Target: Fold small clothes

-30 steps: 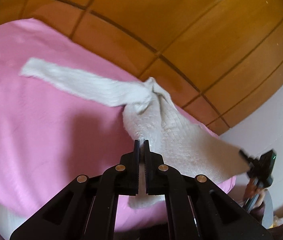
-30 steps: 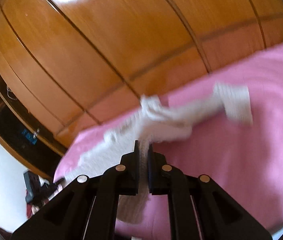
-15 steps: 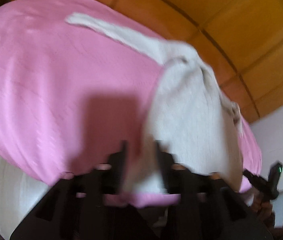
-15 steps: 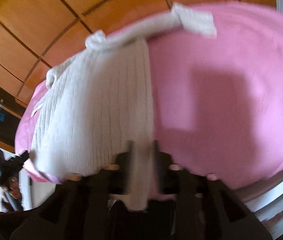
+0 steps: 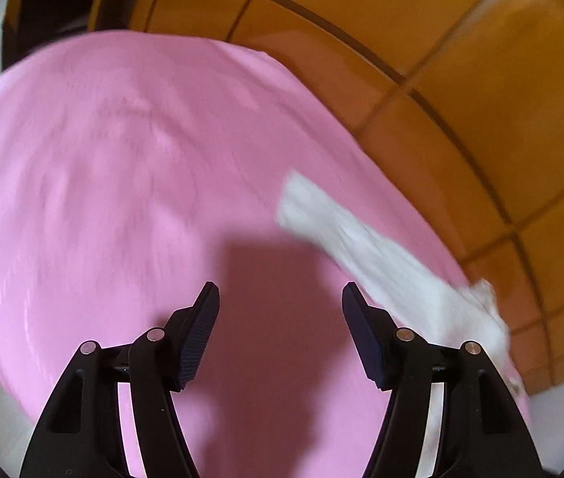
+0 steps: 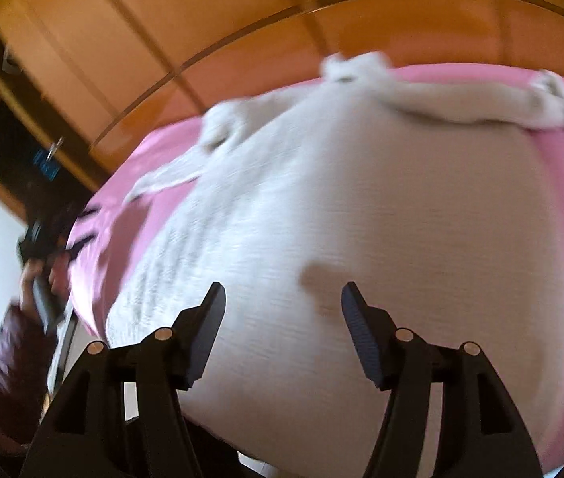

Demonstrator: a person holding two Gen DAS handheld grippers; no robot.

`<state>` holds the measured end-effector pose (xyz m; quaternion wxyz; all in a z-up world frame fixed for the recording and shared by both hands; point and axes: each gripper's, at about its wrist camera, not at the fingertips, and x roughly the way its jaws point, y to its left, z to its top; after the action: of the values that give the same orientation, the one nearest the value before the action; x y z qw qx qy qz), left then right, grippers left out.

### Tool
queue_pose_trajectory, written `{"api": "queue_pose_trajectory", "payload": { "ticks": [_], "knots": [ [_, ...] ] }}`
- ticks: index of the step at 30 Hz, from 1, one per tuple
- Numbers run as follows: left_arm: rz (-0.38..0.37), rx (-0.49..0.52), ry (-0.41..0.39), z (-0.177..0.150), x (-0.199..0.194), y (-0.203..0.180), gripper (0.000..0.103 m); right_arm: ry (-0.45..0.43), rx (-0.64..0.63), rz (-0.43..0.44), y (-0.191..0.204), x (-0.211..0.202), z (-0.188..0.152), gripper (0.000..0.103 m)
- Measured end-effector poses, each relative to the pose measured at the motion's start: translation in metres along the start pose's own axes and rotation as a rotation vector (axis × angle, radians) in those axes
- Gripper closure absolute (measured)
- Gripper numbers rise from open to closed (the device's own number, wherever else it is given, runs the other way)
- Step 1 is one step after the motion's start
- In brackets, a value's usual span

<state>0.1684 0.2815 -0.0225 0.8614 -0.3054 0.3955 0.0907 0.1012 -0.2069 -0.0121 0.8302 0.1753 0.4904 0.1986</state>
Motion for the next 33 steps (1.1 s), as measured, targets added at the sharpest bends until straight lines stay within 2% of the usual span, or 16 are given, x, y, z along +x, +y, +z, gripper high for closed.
{"api": "queue_pose_trajectory", "payload": {
  "ticks": [3, 5, 7, 10, 11, 12, 13, 14, 17, 20, 23, 27, 29, 30, 33],
  "knots": [
    [0.045, -0.009, 0.024, 0.024, 0.03, 0.003, 0.036, 0.039, -0.063, 0.016, 0.018, 0.024, 0.0, 0.042],
    [0.031, -0.023, 0.05, 0.036, 0.048, 0.003, 0.036, 0.072, -0.086, 0.011, 0.023, 0.037, -0.003, 0.04],
    [0.052, -0.034, 0.073, 0.047, 0.067, 0.0, 0.036, 0.097, -0.083, 0.003, 0.021, 0.046, -0.006, 0.039],
    [0.082, 0.019, 0.067, 0.052, 0.085, -0.016, 0.032, 0.106, -0.072, 0.009, 0.017, 0.053, -0.006, 0.036],
    [0.108, 0.062, 0.059, 0.051, 0.089, -0.023, 0.036, 0.107, -0.066, 0.018, 0.015, 0.053, -0.007, 0.032],
    [0.117, 0.099, 0.061, 0.051, 0.094, -0.031, 0.067, 0.108, -0.062, 0.029, 0.015, 0.054, -0.007, 0.03],
    [0.131, 0.143, 0.073, 0.051, 0.1, -0.039, 0.089, 0.11, -0.066, 0.034, 0.013, 0.054, -0.007, 0.028],
    [0.182, 0.196, 0.053, 0.051, 0.1, -0.044, 0.1, 0.113, -0.079, 0.03, 0.015, 0.055, -0.007, 0.026],
    [0.306, 0.243, -0.054, 0.065, 0.085, -0.043, 0.102, 0.129, -0.114, 0.021, 0.019, 0.055, -0.004, 0.026],
    [0.4, 0.141, -0.174, 0.102, 0.042, -0.007, 0.102, 0.142, -0.11, 0.035, 0.016, 0.054, 0.002, 0.028],
    [0.444, 0.12, -0.237, 0.121, 0.006, 0.018, 0.102, 0.142, -0.104, 0.038, 0.012, 0.05, 0.014, 0.03],
    [0.388, 0.123, -0.3, 0.115, -0.044, 0.031, 0.102, 0.096, -0.091, 0.053, 0.007, 0.05, 0.052, 0.035],
    [0.284, 0.093, -0.298, 0.099, -0.062, 0.035, 0.102, 0.061, -0.074, 0.052, 0.005, 0.052, 0.08, 0.039],
    [0.189, 0.08, -0.291, 0.084, -0.075, 0.034, 0.102, 0.035, -0.085, 0.044, 0.007, 0.054, 0.1, 0.041],
    [0.011, 0.098, -0.246, 0.035, -0.099, 0.029, 0.102, -0.011, -0.146, 0.02, 0.022, 0.07, 0.156, 0.041]
  ]
}}
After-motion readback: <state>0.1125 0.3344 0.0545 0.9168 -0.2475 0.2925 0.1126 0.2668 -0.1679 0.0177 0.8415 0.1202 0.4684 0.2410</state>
